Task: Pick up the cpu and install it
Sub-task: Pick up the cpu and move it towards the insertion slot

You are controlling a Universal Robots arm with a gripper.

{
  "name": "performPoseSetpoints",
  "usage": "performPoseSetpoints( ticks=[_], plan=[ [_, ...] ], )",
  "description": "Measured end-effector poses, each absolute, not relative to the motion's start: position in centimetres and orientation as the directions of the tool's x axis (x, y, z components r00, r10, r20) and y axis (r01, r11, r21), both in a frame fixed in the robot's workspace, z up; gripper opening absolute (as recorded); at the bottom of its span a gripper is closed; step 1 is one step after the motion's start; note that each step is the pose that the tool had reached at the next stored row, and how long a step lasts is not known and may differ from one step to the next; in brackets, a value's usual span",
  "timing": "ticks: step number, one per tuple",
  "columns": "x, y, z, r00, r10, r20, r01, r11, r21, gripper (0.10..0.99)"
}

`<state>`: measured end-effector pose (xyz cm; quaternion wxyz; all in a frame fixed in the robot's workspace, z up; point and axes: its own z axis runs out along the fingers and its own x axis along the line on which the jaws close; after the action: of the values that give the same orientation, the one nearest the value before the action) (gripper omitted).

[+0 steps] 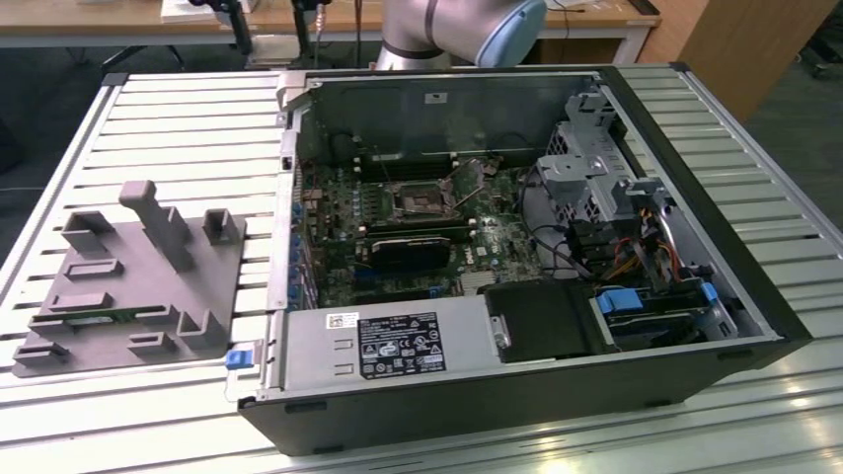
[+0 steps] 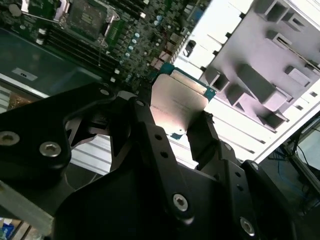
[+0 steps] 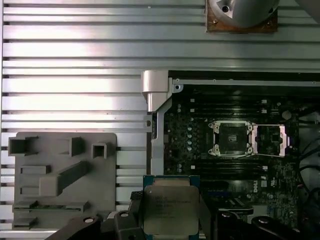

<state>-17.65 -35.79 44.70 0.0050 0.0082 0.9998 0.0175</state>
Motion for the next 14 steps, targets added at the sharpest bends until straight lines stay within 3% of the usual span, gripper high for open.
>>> performPoseSetpoints(
  ticks=[14],
  plan=[
    [-13.2, -35.7, 44.3, -1.0, 0.016, -0.01, 0.016, 0.999, 0.035, 0.533]
  ],
)
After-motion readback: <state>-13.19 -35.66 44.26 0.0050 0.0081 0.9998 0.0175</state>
